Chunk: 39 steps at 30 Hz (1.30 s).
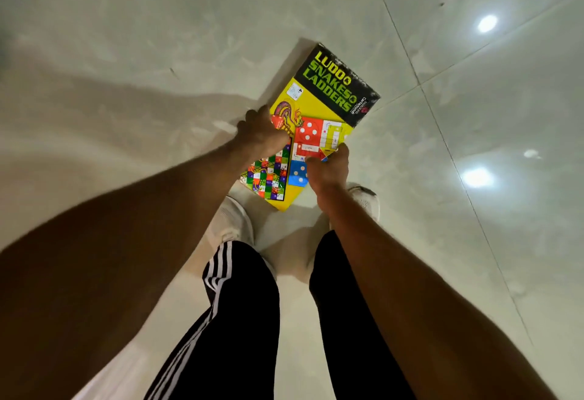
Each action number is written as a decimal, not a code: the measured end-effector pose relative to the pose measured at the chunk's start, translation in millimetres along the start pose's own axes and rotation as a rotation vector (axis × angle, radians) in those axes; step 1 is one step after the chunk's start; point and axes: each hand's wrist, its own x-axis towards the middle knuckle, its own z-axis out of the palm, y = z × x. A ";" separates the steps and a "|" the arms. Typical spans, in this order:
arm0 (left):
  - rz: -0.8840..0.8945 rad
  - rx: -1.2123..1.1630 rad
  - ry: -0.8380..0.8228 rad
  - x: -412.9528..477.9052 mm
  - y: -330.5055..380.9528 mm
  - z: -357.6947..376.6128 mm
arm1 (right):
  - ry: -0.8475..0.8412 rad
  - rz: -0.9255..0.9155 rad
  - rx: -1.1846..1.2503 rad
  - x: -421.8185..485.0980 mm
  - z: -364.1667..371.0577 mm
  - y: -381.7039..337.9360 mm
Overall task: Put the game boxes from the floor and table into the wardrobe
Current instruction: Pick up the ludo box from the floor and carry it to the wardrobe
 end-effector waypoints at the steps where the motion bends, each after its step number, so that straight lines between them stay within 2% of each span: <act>1: -0.025 -0.053 -0.014 -2.7 -3.3 -5.5 | -0.002 -0.012 0.005 -4.7 -0.7 -4.3; 4: -0.011 -0.229 -0.009 -31.4 -8.9 -24.9 | -0.004 -0.106 0.008 -24.7 -12.9 -19.9; 9: 0.019 -0.463 0.049 -163.4 3.7 -91.2 | -0.042 -0.336 -0.058 -109.8 -68.3 -85.7; 10: 0.021 -0.518 0.067 -219.5 7.7 -113.6 | -0.070 -0.355 -0.097 -154.7 -94.1 -110.1; 13: 0.011 -0.586 0.083 -274.1 11.7 -123.6 | -0.100 -0.394 -0.135 -188.6 -120.8 -123.2; 15: 0.008 -0.654 0.120 -369.6 13.3 -154.4 | -0.162 -0.451 -0.190 -273.5 -168.4 -164.4; 19: -0.014 -0.758 0.164 -500.5 13.3 -174.0 | -0.278 -0.555 -0.337 -381.2 -239.6 -205.8; 27: -0.063 -1.055 0.438 -702.6 -13.2 -143.7 | -0.590 -0.766 -0.680 -526.9 -318.2 -229.0; 34: -0.137 -1.375 0.693 -812.5 -85.4 -53.1 | -0.838 -0.980 -0.926 -621.7 -299.1 -194.6; 39: -0.219 -1.569 0.931 -876.9 -137.6 22.4 | -1.031 -1.116 -1.045 -692.0 -271.0 -133.9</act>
